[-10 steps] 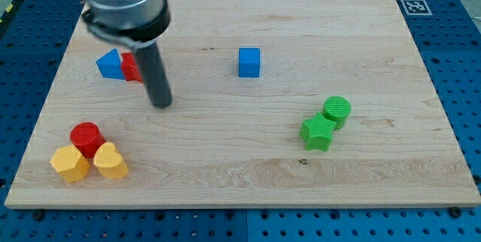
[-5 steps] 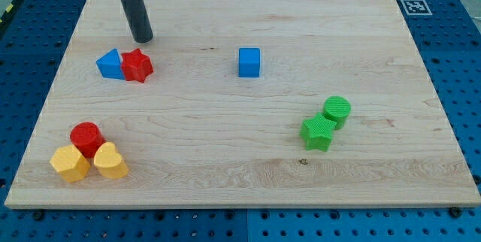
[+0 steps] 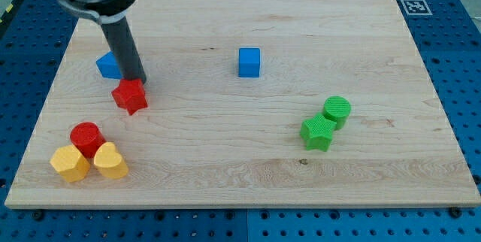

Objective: Push the red star to the group of blocks

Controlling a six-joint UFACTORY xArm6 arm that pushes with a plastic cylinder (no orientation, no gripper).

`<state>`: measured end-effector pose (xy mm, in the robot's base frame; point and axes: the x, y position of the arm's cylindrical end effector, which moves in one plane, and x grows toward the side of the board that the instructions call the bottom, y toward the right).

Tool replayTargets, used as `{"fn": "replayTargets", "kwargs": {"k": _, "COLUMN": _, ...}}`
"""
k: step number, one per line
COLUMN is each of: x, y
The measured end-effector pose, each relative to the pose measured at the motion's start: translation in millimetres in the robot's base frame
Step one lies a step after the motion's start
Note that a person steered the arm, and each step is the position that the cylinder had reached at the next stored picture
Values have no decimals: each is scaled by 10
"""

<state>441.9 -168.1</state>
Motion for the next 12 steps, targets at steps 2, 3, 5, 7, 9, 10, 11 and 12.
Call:
{"fn": "replayTargets", "kwargs": {"k": 2, "x": 307, "y": 322}}
{"fn": "replayTargets", "kwargs": {"k": 3, "x": 389, "y": 511}}
{"fn": "replayTargets", "kwargs": {"k": 5, "x": 607, "y": 533}}
{"fn": "replayTargets", "kwargs": {"k": 7, "x": 286, "y": 519}}
{"fn": "replayTargets", "kwargs": {"k": 9, "x": 473, "y": 286}}
{"fn": "replayTargets", "kwargs": {"k": 10, "x": 680, "y": 286}}
{"fn": "replayTargets", "kwargs": {"k": 11, "x": 713, "y": 230}}
{"fn": "replayTargets", "kwargs": {"k": 12, "x": 471, "y": 385}}
